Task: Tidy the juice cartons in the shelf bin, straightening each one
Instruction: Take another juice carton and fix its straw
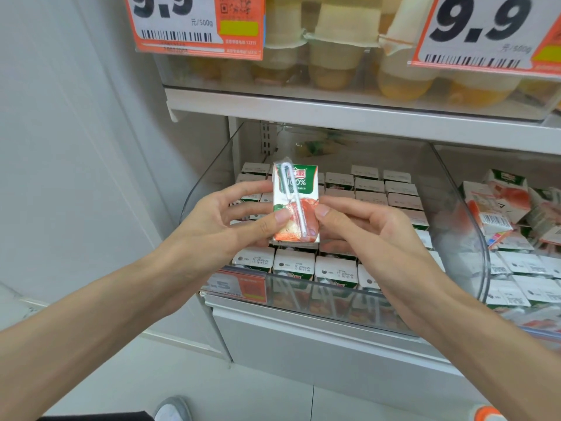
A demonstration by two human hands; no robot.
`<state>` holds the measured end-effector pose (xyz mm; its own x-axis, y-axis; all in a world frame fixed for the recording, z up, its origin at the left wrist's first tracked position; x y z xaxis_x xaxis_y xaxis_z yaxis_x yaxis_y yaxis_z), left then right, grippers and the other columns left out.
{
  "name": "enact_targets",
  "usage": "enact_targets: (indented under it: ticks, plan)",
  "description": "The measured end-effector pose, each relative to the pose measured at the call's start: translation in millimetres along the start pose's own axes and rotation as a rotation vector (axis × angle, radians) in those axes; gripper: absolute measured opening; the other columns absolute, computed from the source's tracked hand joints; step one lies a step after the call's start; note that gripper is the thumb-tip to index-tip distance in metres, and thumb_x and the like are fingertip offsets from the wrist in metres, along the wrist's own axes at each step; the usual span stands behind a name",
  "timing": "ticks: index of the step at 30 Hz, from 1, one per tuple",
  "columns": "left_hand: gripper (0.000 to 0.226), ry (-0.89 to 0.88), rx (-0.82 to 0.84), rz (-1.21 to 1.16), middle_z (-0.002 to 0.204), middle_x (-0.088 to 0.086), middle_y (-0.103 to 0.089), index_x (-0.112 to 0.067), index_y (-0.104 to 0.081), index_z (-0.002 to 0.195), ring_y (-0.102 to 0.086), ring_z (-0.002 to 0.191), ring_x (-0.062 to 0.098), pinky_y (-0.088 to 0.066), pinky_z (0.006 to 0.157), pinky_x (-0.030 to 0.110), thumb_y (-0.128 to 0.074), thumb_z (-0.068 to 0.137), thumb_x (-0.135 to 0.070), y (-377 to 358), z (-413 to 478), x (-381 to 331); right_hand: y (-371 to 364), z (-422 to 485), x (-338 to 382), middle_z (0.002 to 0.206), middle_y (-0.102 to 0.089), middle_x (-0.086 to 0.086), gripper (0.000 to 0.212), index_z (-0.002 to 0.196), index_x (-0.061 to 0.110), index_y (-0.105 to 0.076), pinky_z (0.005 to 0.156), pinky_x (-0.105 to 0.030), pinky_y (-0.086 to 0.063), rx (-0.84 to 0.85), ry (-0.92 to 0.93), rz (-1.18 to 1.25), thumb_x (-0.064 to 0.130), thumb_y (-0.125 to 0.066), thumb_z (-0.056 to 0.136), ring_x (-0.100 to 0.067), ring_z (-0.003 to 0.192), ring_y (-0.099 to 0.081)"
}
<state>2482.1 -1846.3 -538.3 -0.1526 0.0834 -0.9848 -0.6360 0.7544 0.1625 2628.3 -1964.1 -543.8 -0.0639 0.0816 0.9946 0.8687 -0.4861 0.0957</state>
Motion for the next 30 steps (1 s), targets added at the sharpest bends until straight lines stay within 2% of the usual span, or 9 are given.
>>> enact_targets:
  ticks: [4, 7, 10, 12, 14, 19, 24, 30]
  plan:
    - [0.045, -0.006, 0.018, -0.059, 0.117, 0.0, -0.08, -0.035, -0.057, 0.147, -0.075, 0.113, 0.02, -0.057, 0.092, 0.031, -0.061, 0.103, -0.034, -4.6, 0.5, -1.4, 1.6, 0.8, 4.9, 0.104, -0.082, 0.006, 0.034, 0.131, 0.049, -0.064, 0.102, -0.045, -0.057, -0.017, 0.049, -0.007, 0.038, -0.069, 0.099, -0.018, 0.099, -0.078]
    - [0.057, -0.024, -0.004, -0.102, 0.11, 0.005, -0.081, -0.051, -0.042, 0.152, -0.076, 0.097, 0.016, -0.063, 0.087, 0.03, -0.062, 0.104, -0.029, -4.1, -1.0, -1.2, -0.8, -0.8, 9.8, 0.105, -0.082, 0.006, 0.029, 0.126, 0.053, -0.067, 0.101, -0.049, -0.058, -0.014, 0.088, 0.004, 0.038, -0.065, 0.102, -0.023, 0.095, -0.077]
    - [0.05, -0.032, 0.015, -0.108, 0.115, 0.005, -0.081, -0.054, -0.049, 0.147, -0.077, 0.094, 0.018, -0.06, 0.077, 0.025, -0.06, 0.104, -0.032, -7.0, -3.1, -3.0, -1.8, -0.4, 8.7, 0.109, -0.08, 0.006, 0.027, 0.126, 0.047, -0.071, 0.094, -0.046, -0.06, -0.001, 0.091, 0.024, 0.036, -0.057, 0.106, -0.017, 0.092, -0.075]
    - [0.039, -0.029, 0.02, -0.117, 0.117, 0.002, -0.08, -0.048, -0.059, 0.142, -0.077, 0.092, 0.017, -0.058, 0.072, 0.023, -0.055, 0.106, -0.033, -8.1, -2.1, -3.8, -2.7, 1.3, 6.2, 0.112, -0.079, -0.002, 0.034, 0.131, 0.043, -0.071, 0.085, -0.038, -0.058, 0.03, 0.07, 0.052, 0.024, -0.05, 0.111, -0.018, 0.091, -0.073]
    - [0.036, -0.025, 0.018, -0.137, 0.117, 0.003, -0.08, -0.042, -0.065, 0.138, -0.077, 0.09, 0.017, -0.057, 0.068, 0.023, -0.051, 0.109, -0.027, -7.1, -0.2, -3.0, -4.3, 1.7, 5.7, 0.109, -0.079, -0.006, 0.047, 0.138, 0.042, -0.066, 0.084, -0.035, -0.058, 0.062, 0.064, 0.022, 0.009, -0.049, 0.11, -0.019, 0.094, -0.074]
    - [0.042, -0.041, 0.034, -0.117, 0.118, 0.007, -0.079, -0.042, -0.065, 0.14, -0.074, 0.089, 0.02, -0.058, 0.071, 0.024, -0.049, 0.111, -0.016, -7.0, 0.6, -1.6, -4.5, -0.3, 7.7, 0.103, -0.08, 0.001, 0.051, 0.143, 0.043, -0.06, 0.096, -0.04, -0.06, 0.065, 0.105, -0.084, 0.011, -0.064, 0.103, -0.013, 0.096, -0.076]
    - [0.036, -0.025, 0.014, -0.13, 0.117, 0.002, -0.079, -0.042, -0.069, 0.135, -0.074, 0.088, 0.019, -0.059, 0.072, 0.023, -0.054, 0.108, -0.023, -5.5, 1.2, -0.7, -3.9, 1.2, 4.5, 0.107, -0.08, 0.0, 0.041, 0.141, 0.034, -0.063, 0.089, -0.033, -0.059, 0.06, 0.076, -0.027, 0.018, -0.066, 0.103, -0.014, 0.095, -0.077]
    - [0.036, -0.004, 0.038, -0.105, 0.12, 0.001, -0.079, -0.043, -0.066, 0.137, -0.078, 0.101, 0.021, -0.06, 0.076, 0.022, -0.052, 0.108, -0.027, -7.7, 1.2, -0.8, -6.9, 1.1, 2.6, 0.111, -0.08, -0.002, 0.037, 0.139, 0.033, -0.065, 0.087, -0.032, -0.06, 0.094, 0.069, -0.009, 0.02, -0.062, 0.105, -0.017, 0.099, -0.077]
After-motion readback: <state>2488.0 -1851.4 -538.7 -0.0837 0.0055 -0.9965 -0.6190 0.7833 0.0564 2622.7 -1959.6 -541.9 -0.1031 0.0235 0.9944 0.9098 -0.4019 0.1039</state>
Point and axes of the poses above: each hand's wrist, its own z-axis towards the middle knuckle, its own y-axis out of the back of the hand, x = y × z, the point moved 9 cm from there along z, towards the middle knuckle
